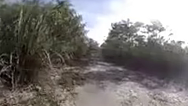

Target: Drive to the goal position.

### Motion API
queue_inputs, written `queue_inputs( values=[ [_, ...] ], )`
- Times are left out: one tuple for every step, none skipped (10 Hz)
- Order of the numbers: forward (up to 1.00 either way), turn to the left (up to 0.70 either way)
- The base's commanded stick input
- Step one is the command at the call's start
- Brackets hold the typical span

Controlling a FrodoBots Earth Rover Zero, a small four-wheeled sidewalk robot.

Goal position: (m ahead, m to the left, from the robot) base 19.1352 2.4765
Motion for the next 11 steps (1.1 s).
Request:
queue_inputs(
  values=[
    [0.85, 0.0],
    [0.85, 0.0],
    [0.85, 0.0],
    [0.85, 0.0],
    [0.85, 0.0],
    [0.85, 0.0],
    [0.85, 0.0],
    [0.85, 0.0],
    [0.85, 0.0],
    [0.85, 0.0],
    [0.85, 0.0]
  ],
)
